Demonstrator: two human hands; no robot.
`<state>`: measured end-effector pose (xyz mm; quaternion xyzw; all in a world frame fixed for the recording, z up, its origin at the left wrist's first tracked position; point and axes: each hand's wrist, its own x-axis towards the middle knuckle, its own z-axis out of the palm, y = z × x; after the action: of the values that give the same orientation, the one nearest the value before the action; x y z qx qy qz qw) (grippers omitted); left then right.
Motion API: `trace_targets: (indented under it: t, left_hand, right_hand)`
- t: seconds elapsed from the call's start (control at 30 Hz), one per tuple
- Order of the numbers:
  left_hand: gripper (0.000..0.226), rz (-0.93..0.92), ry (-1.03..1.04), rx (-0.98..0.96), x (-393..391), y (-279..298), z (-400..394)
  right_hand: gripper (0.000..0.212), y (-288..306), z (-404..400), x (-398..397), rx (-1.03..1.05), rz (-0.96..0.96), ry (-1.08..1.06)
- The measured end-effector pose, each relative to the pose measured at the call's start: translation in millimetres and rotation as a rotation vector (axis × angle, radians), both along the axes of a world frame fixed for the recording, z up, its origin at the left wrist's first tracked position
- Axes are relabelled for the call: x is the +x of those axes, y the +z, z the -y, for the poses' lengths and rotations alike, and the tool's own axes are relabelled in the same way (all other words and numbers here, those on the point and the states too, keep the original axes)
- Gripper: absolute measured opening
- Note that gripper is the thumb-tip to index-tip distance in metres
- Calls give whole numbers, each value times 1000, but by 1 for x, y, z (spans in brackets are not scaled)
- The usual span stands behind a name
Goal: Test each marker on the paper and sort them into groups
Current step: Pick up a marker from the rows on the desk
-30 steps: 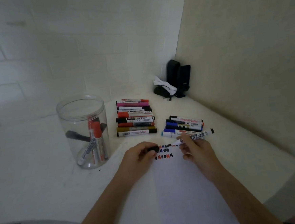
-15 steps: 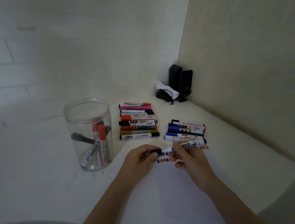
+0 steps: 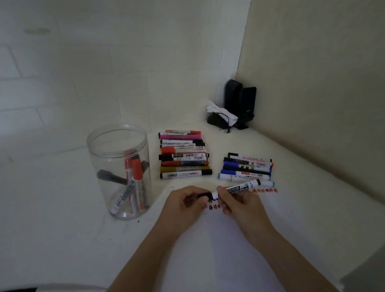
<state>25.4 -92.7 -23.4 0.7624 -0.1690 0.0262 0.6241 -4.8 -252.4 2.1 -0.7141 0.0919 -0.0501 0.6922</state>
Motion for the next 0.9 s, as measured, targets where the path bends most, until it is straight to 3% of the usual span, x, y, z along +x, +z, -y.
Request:
trace_targets:
  t: [0.17,0.3,0.5,0.67,0.9]
  left_hand:
    - [17,-130,41,-105,-6,9,0]
    - [18,-201,91,-201,-18,22,-1]
    - [20,0,154,-317,-40,66,0]
    - [20,227,200,-281,-52,102,-7]
    - [12,458,524,-280,-58,168,-65]
  right_hand:
    - [26,17,10,-6,134,-92,89]
    - [26,31,32,-20,226,-111,14]
    - [18,36,34,-49,125,-69,134]
    - [16,54,-2,-54,-12,58,201]
    - [12,92,-61,-34,-111,314,117]
